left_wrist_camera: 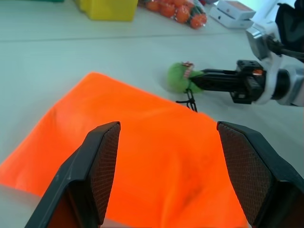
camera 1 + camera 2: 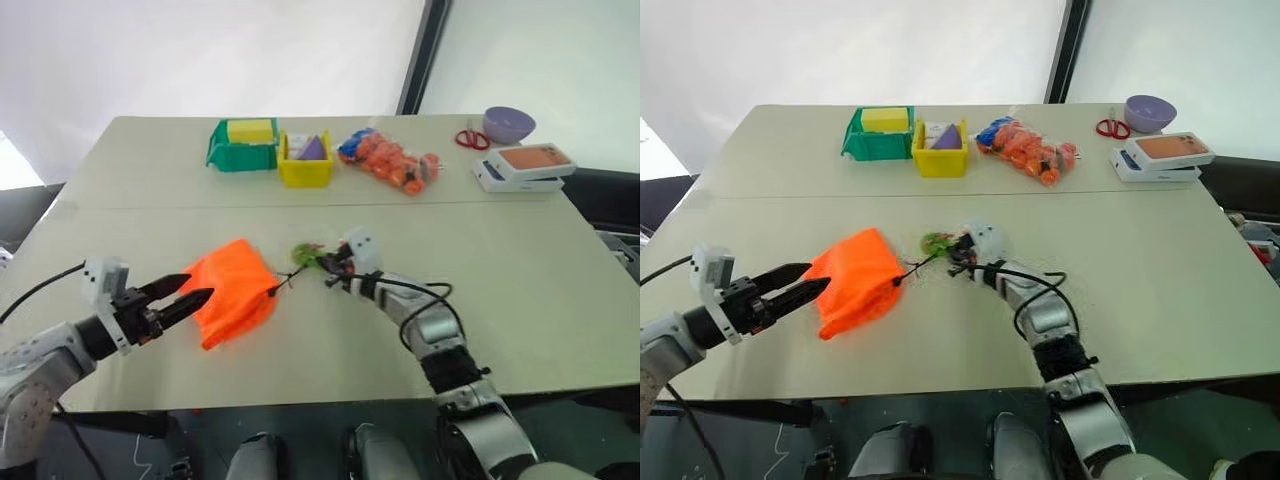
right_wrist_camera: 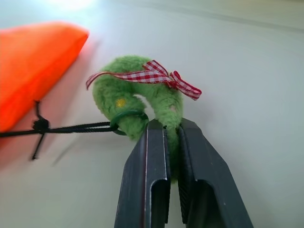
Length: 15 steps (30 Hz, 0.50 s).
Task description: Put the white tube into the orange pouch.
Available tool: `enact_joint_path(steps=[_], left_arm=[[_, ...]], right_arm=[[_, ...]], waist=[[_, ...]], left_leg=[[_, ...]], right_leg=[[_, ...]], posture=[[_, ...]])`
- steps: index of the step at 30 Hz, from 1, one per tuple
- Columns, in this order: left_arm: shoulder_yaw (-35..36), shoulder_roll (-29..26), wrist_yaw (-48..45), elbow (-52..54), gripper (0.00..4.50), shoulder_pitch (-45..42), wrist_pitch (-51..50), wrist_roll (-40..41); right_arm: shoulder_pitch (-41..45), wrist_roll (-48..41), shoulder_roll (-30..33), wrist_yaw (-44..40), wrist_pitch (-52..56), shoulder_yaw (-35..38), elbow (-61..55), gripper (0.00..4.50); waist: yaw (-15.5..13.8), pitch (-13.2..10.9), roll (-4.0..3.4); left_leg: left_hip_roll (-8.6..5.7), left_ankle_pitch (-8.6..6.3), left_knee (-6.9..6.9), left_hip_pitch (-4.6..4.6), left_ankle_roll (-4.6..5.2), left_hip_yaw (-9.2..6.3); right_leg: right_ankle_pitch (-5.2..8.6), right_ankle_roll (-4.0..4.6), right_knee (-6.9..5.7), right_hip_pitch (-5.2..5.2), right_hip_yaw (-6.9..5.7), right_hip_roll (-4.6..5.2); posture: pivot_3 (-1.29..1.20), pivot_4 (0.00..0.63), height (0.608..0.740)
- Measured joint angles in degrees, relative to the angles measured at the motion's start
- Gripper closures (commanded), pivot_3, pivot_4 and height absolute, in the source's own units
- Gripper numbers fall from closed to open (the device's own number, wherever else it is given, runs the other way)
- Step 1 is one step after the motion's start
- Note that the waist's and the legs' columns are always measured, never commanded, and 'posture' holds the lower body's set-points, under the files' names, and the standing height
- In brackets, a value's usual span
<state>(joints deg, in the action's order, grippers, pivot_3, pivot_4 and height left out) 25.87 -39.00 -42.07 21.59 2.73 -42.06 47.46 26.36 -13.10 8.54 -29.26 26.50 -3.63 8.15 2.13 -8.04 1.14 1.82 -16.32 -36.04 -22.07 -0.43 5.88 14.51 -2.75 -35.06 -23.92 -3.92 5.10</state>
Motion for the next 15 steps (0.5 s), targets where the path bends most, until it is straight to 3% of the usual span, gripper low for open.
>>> enact_joint_path(steps=[5, 9, 11, 15], left_arm=[[-5.61, 2.00, 0.93, -2.18, 1.04, -5.38, 0.54, -1.91], [-10.03, 2.57, -0.84, -5.98, 1.04, -10.53, 1.34, -3.12], [-12.34, 2.56, -2.83, -8.06, 0.20, -13.44, 1.51, -3.36], [-17.66, 2.49, -6.75, -13.73, 0.04, -20.92, 4.12, -7.45]], right_arm=[[-2.97, -9.25, 2.10, -0.47, 5.14, 8.76, -11.05, 4.44], [-4.41, -11.56, 3.23, -0.71, 7.06, 9.50, -13.20, 4.44], [-4.75, -11.90, 3.32, -0.72, 7.33, 9.36, -13.58, 4.50], [-4.99, -12.00, 3.42, -0.45, 7.34, 8.52, -14.41, 4.50]], waist=[[0.46, 0.04, 0.07], [0.24, 0.03, 0.05], [0.19, 0.03, 0.05], [0.07, 0.04, 0.06]], left_leg=[[0.02, 0.08, 0.03, 0.17, 0.13, 0.00], [0.03, 0.09, 0.03, 0.37, 0.15, 0.00], [0.02, 0.10, 0.01, 0.38, 0.16, 0.00], [0.01, 0.11, 0.00, 0.39, 0.19, 0.01]], right_leg=[[0.00, -0.01, -0.02, 0.13, -0.01, -0.02], [0.01, 0.00, -0.01, 0.33, -0.02, -0.04], [0.01, 0.00, 0.00, 0.36, -0.02, -0.04], [0.01, -0.01, 0.03, 0.39, -0.03, -0.04]], posture=[[0.00, 0.150, 0.740], [0.00, 0.150, 0.740], [0.00, 0.150, 0.740], [0.00, 0.150, 0.740]])
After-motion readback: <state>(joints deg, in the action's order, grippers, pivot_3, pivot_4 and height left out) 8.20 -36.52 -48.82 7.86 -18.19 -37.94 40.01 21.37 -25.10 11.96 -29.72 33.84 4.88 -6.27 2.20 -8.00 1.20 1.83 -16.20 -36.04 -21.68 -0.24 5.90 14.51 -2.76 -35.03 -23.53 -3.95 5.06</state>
